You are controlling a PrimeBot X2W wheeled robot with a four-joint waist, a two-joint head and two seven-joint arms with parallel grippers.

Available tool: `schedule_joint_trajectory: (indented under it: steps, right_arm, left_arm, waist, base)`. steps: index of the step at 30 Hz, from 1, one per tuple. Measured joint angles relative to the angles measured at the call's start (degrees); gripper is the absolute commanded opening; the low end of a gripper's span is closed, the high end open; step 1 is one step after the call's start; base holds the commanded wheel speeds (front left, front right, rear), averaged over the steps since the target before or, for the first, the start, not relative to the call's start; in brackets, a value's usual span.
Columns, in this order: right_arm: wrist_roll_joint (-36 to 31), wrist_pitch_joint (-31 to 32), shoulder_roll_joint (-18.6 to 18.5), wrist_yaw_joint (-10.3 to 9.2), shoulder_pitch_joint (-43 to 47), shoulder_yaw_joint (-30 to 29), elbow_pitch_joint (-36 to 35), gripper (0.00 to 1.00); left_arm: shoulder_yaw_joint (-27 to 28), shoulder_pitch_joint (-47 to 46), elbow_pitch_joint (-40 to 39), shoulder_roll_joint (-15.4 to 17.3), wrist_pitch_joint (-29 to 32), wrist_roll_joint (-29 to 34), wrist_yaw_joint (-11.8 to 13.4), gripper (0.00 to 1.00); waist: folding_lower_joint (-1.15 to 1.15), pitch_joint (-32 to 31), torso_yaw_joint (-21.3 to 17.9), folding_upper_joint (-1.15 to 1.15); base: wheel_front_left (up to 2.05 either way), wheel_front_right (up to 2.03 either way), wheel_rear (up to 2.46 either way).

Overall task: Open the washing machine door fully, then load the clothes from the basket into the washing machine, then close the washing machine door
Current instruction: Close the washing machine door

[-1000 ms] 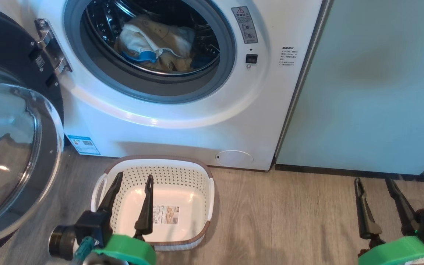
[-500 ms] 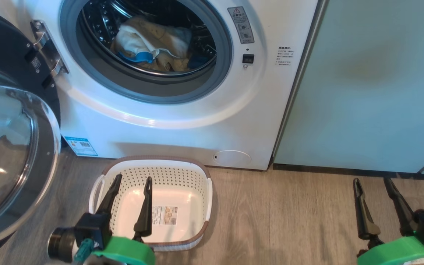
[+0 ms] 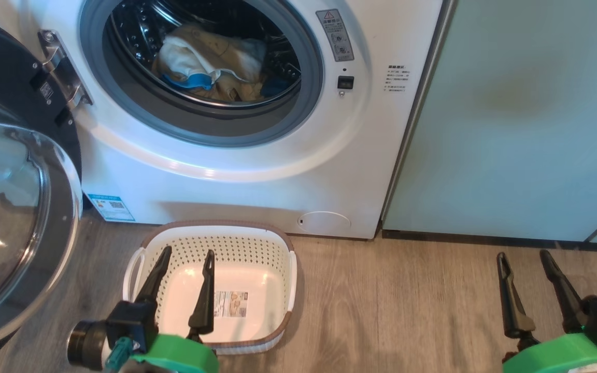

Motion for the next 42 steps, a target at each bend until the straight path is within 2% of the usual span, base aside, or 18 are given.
schedule_joint_trajectory:
  steps: [8, 24, 42]
  right_arm:
    - [0.32, -0.26, 0.05, 0.00, -0.05, -0.03, 0.03, 1.00]
    - [0.33, -0.52, 0.09, 0.00, -0.08, -0.14, 0.54, 1.00]
    - [0.31, -0.49, 0.12, 0.00, -0.10, -0.58, 0.66, 1.00]
  left_arm:
    - [0.09, 0.02, 0.00, 0.07, 0.00, 0.00, 0.01, 1.00]
    - [-0.01, 0.01, -0.11, 0.11, 0.07, 0.00, 0.01, 1.00]
    - [0.07, 0.01, -0.05, -0.07, 0.02, 0.00, 0.00, 1.00]
  waist:
    - [0.01, 0.25, -0.17, 0.00]
    - [-0.01, 1.05, -0.13, 0.00]
    - [0.00, 0.21, 0.54, 0.00]
  base:
    - [-0.85, 0.85, 0.00]
    - [-1.64, 1.64, 0.00]
    - [-0.13, 0.13, 0.00]
